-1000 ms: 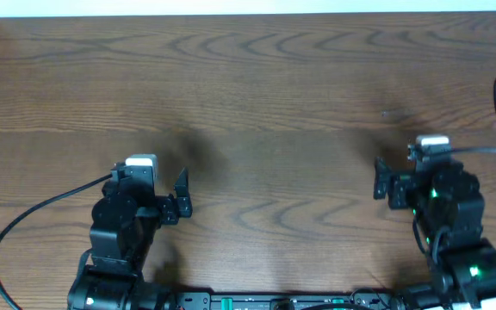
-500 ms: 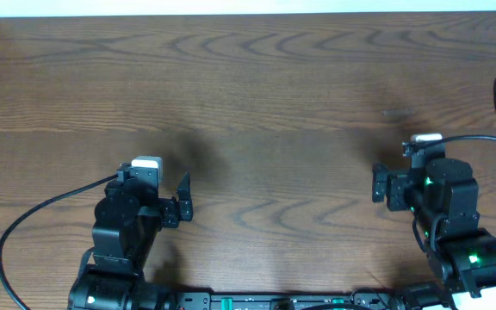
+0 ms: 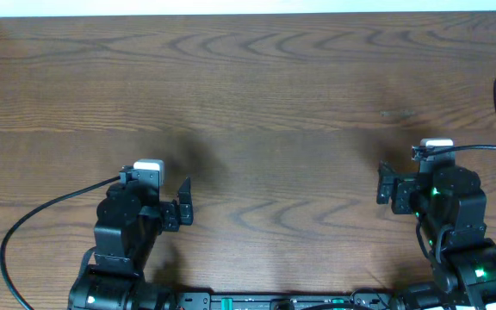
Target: Untangle cables
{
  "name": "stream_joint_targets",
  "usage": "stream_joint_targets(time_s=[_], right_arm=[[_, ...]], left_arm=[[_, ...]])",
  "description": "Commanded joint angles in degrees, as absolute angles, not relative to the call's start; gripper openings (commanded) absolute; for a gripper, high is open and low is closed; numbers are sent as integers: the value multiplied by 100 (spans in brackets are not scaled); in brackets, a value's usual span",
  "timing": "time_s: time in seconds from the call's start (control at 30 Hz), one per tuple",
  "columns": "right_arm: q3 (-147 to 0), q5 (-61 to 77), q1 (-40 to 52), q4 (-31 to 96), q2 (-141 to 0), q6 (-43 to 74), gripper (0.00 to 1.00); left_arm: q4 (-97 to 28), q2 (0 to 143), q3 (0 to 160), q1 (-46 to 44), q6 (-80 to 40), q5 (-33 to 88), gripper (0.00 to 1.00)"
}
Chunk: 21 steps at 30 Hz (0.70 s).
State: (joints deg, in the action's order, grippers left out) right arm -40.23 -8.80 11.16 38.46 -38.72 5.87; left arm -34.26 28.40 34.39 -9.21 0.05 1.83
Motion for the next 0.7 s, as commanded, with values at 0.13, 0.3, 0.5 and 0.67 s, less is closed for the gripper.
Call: stream_joint_targets(time_s=[0.13,0.3,0.5,0.67], right_arm=[[-4032,-923,1092,4383,-3852,663,99],[-4032,-926,1092,4825,-3852,663,99],[-4032,-926,1092,4827,-3857,661,99],[-4032,-928,1092,4925,-3857,661,99]], left_arm=[[-3828,2838,3439,-906,82,257,98],[-4082,2838,3439,-906,84,257,98],[-4154,2838,3439,-906,-130,257,98],[-4158,2838,3439,-906,-130,257,98]])
